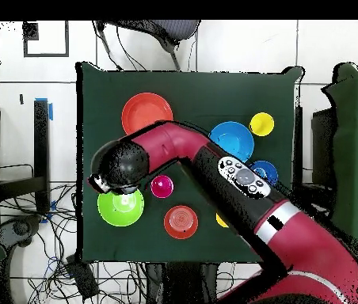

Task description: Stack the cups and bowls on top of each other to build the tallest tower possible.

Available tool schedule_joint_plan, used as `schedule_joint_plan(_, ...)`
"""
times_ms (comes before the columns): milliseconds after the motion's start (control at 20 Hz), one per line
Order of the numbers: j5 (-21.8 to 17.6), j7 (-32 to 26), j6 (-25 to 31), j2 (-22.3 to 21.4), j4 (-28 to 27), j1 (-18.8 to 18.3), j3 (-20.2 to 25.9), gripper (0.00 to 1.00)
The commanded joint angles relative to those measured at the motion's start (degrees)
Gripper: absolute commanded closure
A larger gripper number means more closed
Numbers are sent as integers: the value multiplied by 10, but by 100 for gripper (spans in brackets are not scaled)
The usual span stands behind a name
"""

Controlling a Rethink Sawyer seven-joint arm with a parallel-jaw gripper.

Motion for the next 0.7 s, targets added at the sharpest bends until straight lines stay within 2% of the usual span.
schedule_joint_plan(50, -22, -86, 1, 3, 50, 23, 18, 0)
schedule_joint_plan(450, -50, -107, 0, 39, 90, 14, 5, 0)
schedule_joint_plan(700, -76, -114, -6, 42, 94, 14, -4, 0)
